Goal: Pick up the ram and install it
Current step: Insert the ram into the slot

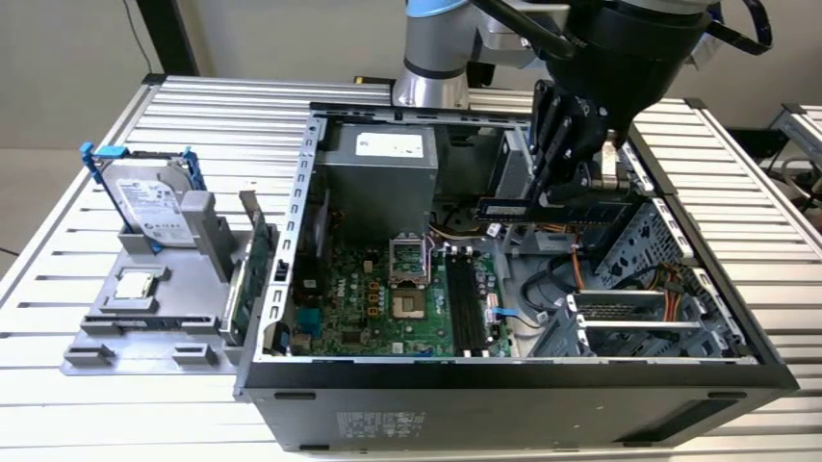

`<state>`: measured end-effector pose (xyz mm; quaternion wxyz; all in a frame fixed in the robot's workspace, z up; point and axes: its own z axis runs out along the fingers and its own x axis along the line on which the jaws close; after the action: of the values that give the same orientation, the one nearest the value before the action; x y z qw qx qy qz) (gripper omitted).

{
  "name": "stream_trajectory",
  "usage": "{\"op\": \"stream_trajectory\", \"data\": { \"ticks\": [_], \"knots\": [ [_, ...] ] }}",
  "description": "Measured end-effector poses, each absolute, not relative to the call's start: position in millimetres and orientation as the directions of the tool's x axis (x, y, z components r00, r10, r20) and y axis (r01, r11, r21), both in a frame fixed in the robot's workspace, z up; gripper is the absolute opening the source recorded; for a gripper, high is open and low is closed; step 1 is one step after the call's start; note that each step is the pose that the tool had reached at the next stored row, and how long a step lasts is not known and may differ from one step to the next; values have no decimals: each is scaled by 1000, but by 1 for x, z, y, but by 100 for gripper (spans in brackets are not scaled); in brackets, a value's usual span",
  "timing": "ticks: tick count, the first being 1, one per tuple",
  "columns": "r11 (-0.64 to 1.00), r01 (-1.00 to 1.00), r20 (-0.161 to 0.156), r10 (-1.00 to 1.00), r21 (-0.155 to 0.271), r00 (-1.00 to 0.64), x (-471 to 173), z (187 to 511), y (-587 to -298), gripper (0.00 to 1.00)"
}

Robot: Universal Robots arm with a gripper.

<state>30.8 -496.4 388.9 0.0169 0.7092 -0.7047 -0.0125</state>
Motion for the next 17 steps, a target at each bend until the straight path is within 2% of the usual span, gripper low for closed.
{"op": "stream_trajectory", "data": {
  "ticks": [4,17],
  "knots": [
    [4,-999,6,-1000,42,-3,31,389,-496,0],
    [238,-970,6,-971,42,-238,31,388,-496,0]
  ]
}}
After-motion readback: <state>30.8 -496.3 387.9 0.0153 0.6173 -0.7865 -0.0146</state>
